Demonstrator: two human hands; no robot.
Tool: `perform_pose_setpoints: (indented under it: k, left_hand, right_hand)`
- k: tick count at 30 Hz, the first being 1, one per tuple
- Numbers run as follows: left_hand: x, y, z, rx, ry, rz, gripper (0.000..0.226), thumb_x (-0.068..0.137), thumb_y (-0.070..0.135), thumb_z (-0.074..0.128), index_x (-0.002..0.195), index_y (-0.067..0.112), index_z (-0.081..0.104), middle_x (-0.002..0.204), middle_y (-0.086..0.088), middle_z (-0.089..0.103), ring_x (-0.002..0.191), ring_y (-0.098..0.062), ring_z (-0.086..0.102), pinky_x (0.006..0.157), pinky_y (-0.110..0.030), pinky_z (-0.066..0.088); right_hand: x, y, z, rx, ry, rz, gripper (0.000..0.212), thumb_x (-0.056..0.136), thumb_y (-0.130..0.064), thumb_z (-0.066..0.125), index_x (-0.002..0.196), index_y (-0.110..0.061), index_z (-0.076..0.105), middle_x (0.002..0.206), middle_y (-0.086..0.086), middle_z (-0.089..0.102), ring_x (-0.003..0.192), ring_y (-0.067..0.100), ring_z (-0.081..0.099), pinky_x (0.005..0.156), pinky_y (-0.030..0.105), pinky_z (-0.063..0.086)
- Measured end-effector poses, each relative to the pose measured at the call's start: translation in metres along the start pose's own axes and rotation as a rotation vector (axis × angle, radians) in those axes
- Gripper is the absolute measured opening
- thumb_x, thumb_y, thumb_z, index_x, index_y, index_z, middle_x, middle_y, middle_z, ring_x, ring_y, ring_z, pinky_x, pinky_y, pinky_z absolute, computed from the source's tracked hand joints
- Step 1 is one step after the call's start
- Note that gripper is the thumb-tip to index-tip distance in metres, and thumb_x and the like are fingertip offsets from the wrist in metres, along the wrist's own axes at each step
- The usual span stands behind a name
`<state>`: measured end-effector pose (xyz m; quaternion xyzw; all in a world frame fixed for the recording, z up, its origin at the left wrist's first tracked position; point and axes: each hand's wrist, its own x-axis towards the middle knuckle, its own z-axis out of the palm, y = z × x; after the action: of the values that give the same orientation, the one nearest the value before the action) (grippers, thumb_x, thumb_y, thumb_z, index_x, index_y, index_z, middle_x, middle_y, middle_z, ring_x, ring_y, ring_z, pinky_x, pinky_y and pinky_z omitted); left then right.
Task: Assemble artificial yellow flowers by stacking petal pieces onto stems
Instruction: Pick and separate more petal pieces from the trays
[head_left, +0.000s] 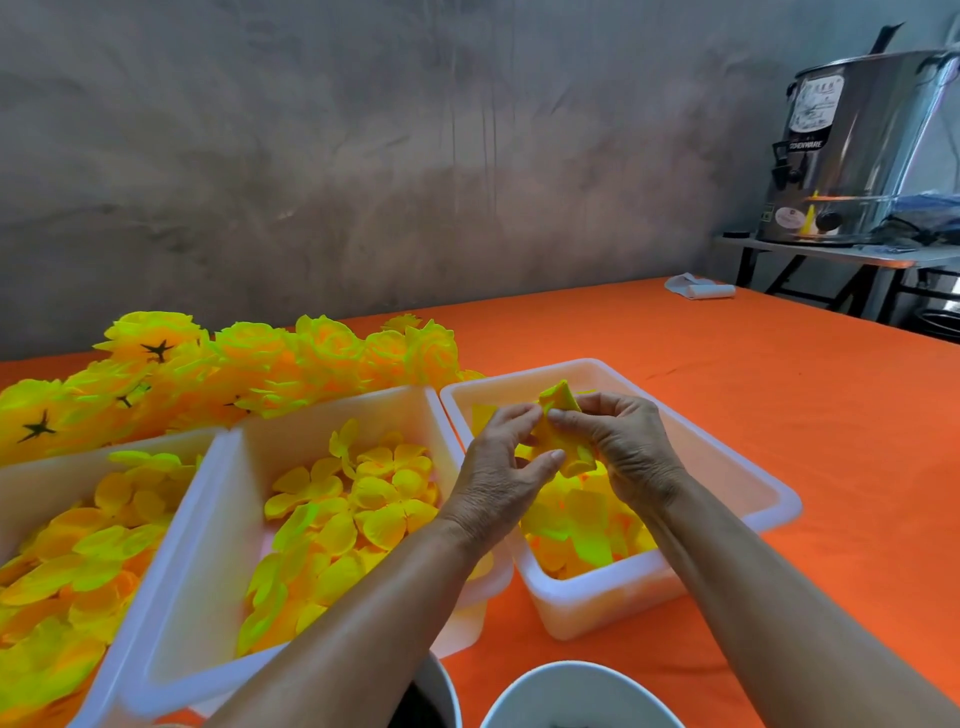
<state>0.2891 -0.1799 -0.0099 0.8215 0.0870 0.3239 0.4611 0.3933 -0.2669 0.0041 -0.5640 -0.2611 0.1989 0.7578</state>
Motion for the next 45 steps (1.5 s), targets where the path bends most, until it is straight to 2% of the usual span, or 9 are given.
perform_pose_setpoints:
  k: [5,8,13,24,28,30,35,39,45]
  left_hand:
    - [0.0,0.0,0.0,-0.097,0.147,-0.038,0.023,0.086,0.011,0.066,0.109,0.007,0.067,0.107,-0.009,0.064,0.09,-0.028,0.061,0.079,-0.044,0.055]
    - [0.002,0.0,0.0,-0.221,0.227,-0.084,0.008,0.085,0.009,0.067,0.092,0.013,0.066,0.087,-0.003,0.064,0.076,-0.02,0.059,0.06,-0.032,0.055]
    - [0.002,0.001,-0.004,-0.322,0.24,-0.084,0.017,0.081,0.003,0.069,0.078,0.019,0.063,0.067,0.015,0.062,0.059,-0.005,0.055,0.049,-0.024,0.049]
    - [0.007,-0.004,-0.01,-0.233,0.433,-0.158,0.027,0.086,-0.002,0.061,0.068,0.017,0.058,0.067,-0.004,0.055,0.057,-0.012,0.054,0.054,-0.028,0.054]
    - [0.004,0.001,-0.004,-0.04,0.354,0.02,0.004,0.081,0.006,0.071,0.082,0.008,0.067,0.082,-0.01,0.062,0.069,-0.015,0.056,0.061,-0.023,0.049]
    - [0.002,0.002,-0.001,0.025,0.288,0.067,0.015,0.074,0.011,0.078,0.085,0.011,0.069,0.082,-0.002,0.062,0.067,-0.013,0.055,0.06,-0.02,0.045]
    - [0.002,0.003,-0.004,-0.078,0.284,-0.019,0.019,0.071,0.003,0.078,0.078,0.017,0.066,0.07,0.004,0.061,0.064,-0.014,0.054,0.061,-0.037,0.051]
    - [0.002,0.003,-0.005,-0.138,0.304,-0.064,0.017,0.075,0.001,0.074,0.071,0.015,0.066,0.063,0.002,0.06,0.06,-0.016,0.054,0.059,-0.035,0.051]
    - [0.004,0.001,-0.005,-0.205,0.336,-0.102,0.025,0.081,-0.005,0.067,0.064,0.013,0.059,0.06,-0.006,0.056,0.056,-0.018,0.054,0.058,-0.031,0.051]
  right_hand:
    - [-0.002,0.0,0.001,-0.013,-0.023,-0.038,0.011,0.069,0.004,0.074,0.077,0.003,0.066,0.063,0.01,0.066,0.051,0.017,0.061,0.044,0.025,0.049]
    - [-0.003,0.0,0.002,-0.031,-0.067,-0.048,0.019,0.061,-0.005,0.078,0.075,0.001,0.066,0.063,0.008,0.067,0.054,0.016,0.062,0.051,0.024,0.051]
    - [-0.004,-0.002,0.002,-0.028,-0.129,-0.024,0.027,0.053,-0.019,0.079,0.073,-0.005,0.067,0.064,0.007,0.068,0.053,0.015,0.062,0.044,0.022,0.048]
    - [-0.005,-0.003,0.004,-0.02,-0.173,0.006,0.027,0.056,-0.019,0.077,0.076,-0.005,0.067,0.064,0.006,0.07,0.05,0.014,0.063,0.041,0.021,0.045]
    - [-0.005,-0.002,0.002,-0.037,-0.105,-0.018,0.014,0.066,-0.009,0.076,0.073,-0.003,0.064,0.055,0.004,0.066,0.042,0.014,0.059,0.034,0.02,0.042]
    - [-0.004,-0.002,0.003,-0.032,-0.087,-0.023,0.012,0.071,-0.003,0.074,0.068,-0.004,0.062,0.051,0.002,0.062,0.041,0.012,0.056,0.036,0.02,0.043]
    - [-0.006,-0.003,0.004,-0.034,-0.133,-0.007,0.019,0.07,-0.007,0.074,0.059,-0.011,0.06,0.05,0.001,0.062,0.039,0.01,0.055,0.037,0.017,0.041]
    - [-0.005,-0.003,0.004,-0.046,-0.182,0.012,0.019,0.058,-0.021,0.076,0.064,-0.007,0.064,0.055,0.005,0.066,0.042,0.011,0.057,0.04,0.018,0.043]
    - [-0.004,-0.002,0.004,-0.028,-0.218,0.062,0.026,0.057,-0.011,0.075,0.08,-0.001,0.066,0.065,0.009,0.07,0.051,0.016,0.065,0.043,0.023,0.049]
